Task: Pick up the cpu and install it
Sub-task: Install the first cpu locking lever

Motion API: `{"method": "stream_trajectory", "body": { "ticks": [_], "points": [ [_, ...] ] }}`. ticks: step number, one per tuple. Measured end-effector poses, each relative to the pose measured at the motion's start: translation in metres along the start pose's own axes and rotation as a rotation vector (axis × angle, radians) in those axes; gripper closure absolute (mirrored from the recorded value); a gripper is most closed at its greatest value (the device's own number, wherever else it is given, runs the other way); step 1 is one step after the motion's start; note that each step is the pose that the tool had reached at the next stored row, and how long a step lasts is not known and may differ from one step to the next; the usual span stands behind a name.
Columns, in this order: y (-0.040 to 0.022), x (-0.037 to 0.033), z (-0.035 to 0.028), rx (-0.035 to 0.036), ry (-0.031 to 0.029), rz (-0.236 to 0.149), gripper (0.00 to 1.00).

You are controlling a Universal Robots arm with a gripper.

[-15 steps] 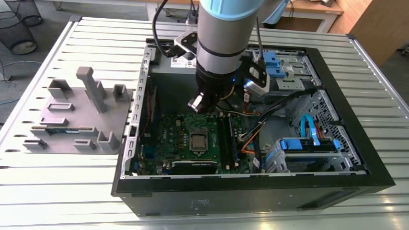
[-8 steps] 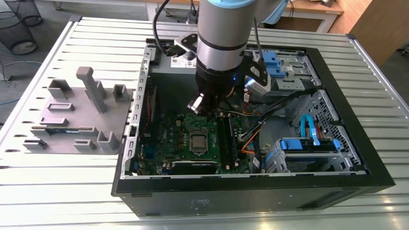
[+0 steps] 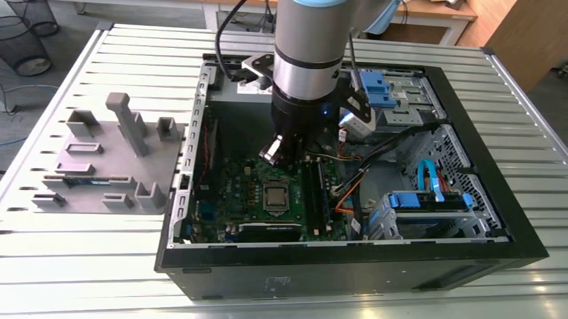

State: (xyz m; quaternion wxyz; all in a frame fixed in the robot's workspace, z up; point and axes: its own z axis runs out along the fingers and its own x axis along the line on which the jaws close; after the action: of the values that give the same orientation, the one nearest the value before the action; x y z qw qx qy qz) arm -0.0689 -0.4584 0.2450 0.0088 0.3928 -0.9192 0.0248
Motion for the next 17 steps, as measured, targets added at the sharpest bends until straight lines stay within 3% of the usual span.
{"method": "stream_trajectory", "body": {
  "ticks": [4,14,17],
  "points": [
    [0.0,0.0,-0.0001,0.0012,0.0013,0.0,0.89],
    [-0.0058,-0.0044,0.0001,0.0199,0.032,-0.001,0.89],
    [-0.0085,-0.0049,0.001,0.0219,0.035,0.0,0.89]
  ]
}}
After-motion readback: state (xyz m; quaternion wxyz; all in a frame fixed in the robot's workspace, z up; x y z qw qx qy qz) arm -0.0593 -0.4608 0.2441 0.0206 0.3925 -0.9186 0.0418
